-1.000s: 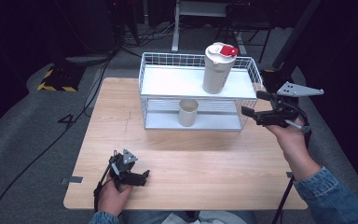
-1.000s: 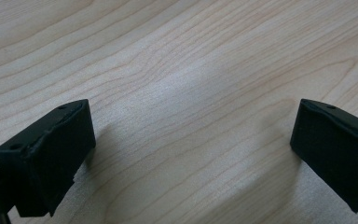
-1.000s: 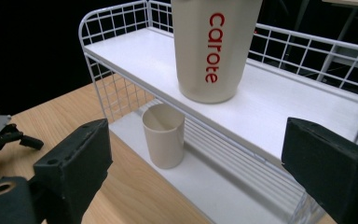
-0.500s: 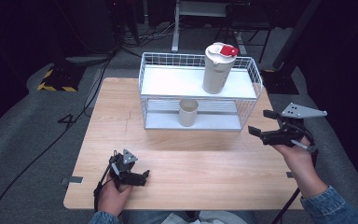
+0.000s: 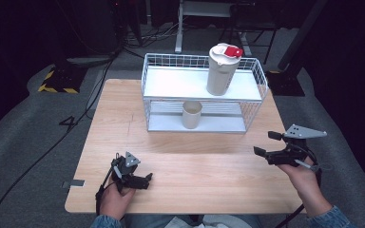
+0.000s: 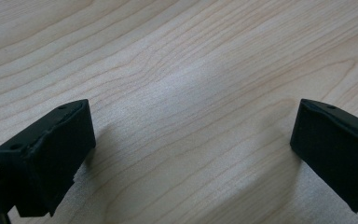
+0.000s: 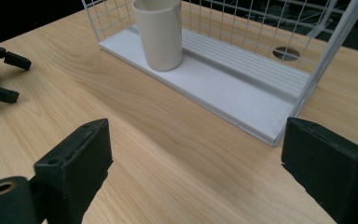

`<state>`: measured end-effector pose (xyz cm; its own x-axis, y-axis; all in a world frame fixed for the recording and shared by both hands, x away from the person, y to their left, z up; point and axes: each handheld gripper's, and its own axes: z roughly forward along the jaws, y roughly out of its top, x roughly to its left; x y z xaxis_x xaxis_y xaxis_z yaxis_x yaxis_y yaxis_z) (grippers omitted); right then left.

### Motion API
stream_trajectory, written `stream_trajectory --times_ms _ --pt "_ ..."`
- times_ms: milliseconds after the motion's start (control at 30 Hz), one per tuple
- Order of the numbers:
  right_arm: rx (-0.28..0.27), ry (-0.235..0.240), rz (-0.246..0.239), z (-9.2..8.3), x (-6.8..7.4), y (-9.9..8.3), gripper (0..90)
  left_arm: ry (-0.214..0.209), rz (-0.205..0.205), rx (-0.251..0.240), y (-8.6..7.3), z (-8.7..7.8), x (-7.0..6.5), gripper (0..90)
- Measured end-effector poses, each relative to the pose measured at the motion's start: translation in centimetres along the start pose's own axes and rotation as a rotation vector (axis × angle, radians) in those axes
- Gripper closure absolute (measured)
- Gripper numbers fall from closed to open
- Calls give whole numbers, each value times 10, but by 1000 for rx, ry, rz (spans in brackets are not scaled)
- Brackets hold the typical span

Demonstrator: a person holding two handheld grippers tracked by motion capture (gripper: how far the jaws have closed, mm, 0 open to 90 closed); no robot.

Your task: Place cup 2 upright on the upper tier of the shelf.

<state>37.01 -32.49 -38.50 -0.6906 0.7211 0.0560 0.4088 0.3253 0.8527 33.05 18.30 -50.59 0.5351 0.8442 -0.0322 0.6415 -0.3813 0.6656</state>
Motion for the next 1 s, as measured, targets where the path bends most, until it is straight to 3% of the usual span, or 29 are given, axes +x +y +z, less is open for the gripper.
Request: stream_trajectory --times_ms 700,800,1000 --pt "109 -42 62 23 -4 -80 91 0 1 0 0 0 0 2" --pt "117 -46 81 28 -4 -89 91 0 0 0 0 0 0 2" --pt "131 -74 74 35 -2 -102 92 0 0 0 0 0 0 2"
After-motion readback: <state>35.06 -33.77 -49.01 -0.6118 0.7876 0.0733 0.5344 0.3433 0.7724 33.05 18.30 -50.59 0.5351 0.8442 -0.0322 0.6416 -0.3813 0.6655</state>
